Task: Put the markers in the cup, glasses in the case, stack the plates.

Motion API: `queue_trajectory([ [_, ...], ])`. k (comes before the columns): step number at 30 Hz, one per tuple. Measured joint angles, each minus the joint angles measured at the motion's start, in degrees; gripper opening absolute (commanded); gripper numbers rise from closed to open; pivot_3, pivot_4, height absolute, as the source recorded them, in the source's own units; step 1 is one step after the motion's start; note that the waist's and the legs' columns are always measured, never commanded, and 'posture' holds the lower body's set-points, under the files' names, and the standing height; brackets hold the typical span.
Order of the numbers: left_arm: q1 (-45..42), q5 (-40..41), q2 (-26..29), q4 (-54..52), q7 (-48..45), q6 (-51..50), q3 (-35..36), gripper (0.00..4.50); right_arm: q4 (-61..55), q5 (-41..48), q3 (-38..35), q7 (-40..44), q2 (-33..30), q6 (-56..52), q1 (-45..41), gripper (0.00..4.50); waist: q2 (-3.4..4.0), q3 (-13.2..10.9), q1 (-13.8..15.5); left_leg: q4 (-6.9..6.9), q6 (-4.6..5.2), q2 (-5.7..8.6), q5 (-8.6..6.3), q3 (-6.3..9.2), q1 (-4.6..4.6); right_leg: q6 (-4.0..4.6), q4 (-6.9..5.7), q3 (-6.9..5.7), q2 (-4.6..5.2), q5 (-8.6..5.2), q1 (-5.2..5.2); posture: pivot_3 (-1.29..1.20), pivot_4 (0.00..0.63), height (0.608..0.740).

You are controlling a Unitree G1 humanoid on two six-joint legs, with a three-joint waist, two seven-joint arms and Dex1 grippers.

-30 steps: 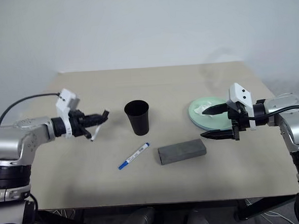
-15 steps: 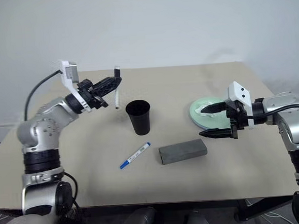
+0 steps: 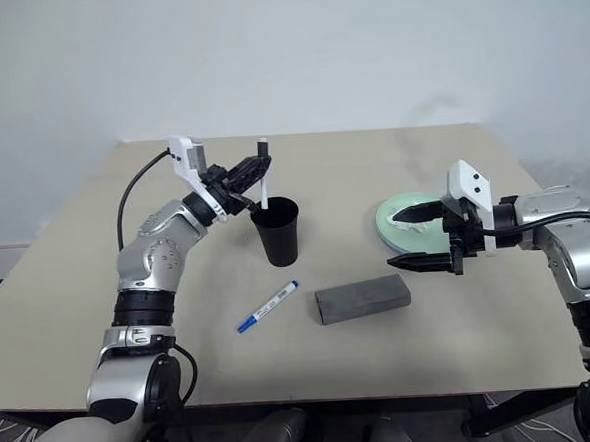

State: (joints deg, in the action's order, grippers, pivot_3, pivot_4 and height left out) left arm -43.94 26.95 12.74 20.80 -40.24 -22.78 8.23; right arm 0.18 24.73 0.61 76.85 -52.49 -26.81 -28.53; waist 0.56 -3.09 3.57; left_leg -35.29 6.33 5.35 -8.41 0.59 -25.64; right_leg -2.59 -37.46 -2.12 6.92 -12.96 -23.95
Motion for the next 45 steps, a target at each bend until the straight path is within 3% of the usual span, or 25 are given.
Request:
queue_trajectory([
  [14, 0.6, -6.1, -3.5, 7.4, -1.6, 11.9, -3.7, 0.17, -0.9, 0.7, -0.1, -1.1, 1.0, -0.4, 0.0, 4.50, -0.02, 0.0, 0.0, 0.00, 0.01, 0.00, -0.01, 0.01, -0.02, 0.00, 0.08, -0.07, 0.00, 0.00, 0.04, 0.00, 0.000, 0.722],
  [17, 1.3, -7.1, -3.5, 8.4, -1.5, 12.9, -4.0, 0.98, -0.9, 0.7, -0.1, -1.1, 1.0, -0.4, 0.0, 4.50, -0.02, 0.0, 0.0, -0.01, 0.01, -0.01, -0.01, 0.03, -0.02, -0.10, 0.08, -0.08, 0.00, 0.06, 0.04, 0.00, 0.000, 0.722],
  [27, 2.0, -8.3, -3.5, 7.9, -1.2, 14.5, -4.7, 4.45, -0.8, 0.7, -0.1, -1.0, 1.0, -0.4, -0.2, 4.50, -0.03, 0.0, 0.0, 0.00, 0.02, -0.01, -0.01, 0.03, -0.02, -0.12, 0.13, -0.11, 0.00, 0.07, 0.08, 0.00, 0.000, 0.722],
  [30, 2.8, -8.1, -2.9, 4.8, -1.0, 12.2, -4.9, 4.45, -0.8, 0.7, 0.0, -1.0, 1.0, -0.4, -0.2, 4.50, -0.03, 0.0, 0.0, 0.01, 0.02, -0.01, -0.01, 0.04, -0.03, -0.04, 0.12, -0.11, -0.01, 0.02, 0.07, 0.00, 0.000, 0.722],
  [33, 3.1, -6.0, 0.6, -2.9, -2.4, 3.6, -5.5, 4.45, -0.8, 0.7, 0.0, -1.0, 1.0, -0.4, -0.3, 4.50, -0.03, 0.0, 0.0, 0.01, 0.02, -0.02, -0.01, 0.03, -0.05, -0.02, 0.10, -0.11, -0.06, 0.01, 0.04, 0.00, 0.000, 0.722],
  [35, 3.2, -3.8, 4.4, -9.6, -4.5, -3.6, -6.4, 4.45, -0.8, 0.7, 0.0, -1.0, 1.1, -0.3, -0.3, 4.50, -0.02, 0.0, -0.1, 0.02, 0.02, -0.03, -0.01, 0.04, -0.04, -0.02, 0.10, -0.10, -0.08, 0.01, 0.03, 0.00, 0.000, 0.722],
  [41, 6.7, 2.3, 23.4, -31.6, -13.4, -28.7, -16.7, 4.45, -0.6, 0.6, 0.0, -0.9, 1.3, -0.3, -0.4, 4.50, 0.11, 0.0, -0.4, 0.23, 0.02, -0.04, -0.01, 0.01, 0.01, 0.02, -0.04, 0.03, -0.13, -0.02, -0.12, 0.00, 0.000, 0.722],
  [45, 7.9, 0.8, 26.3, -34.9, -12.2, -34.4, -22.0, 4.45, -0.4, 0.6, 0.1, -0.9, 1.4, -0.2, -0.7, 4.50, 0.11, -0.1, 0.0, 0.40, 0.01, -0.04, -0.01, -0.03, -0.04, 0.05, -0.22, 0.09, -0.12, -0.03, -0.18, 0.00, 0.000, 0.722],
])
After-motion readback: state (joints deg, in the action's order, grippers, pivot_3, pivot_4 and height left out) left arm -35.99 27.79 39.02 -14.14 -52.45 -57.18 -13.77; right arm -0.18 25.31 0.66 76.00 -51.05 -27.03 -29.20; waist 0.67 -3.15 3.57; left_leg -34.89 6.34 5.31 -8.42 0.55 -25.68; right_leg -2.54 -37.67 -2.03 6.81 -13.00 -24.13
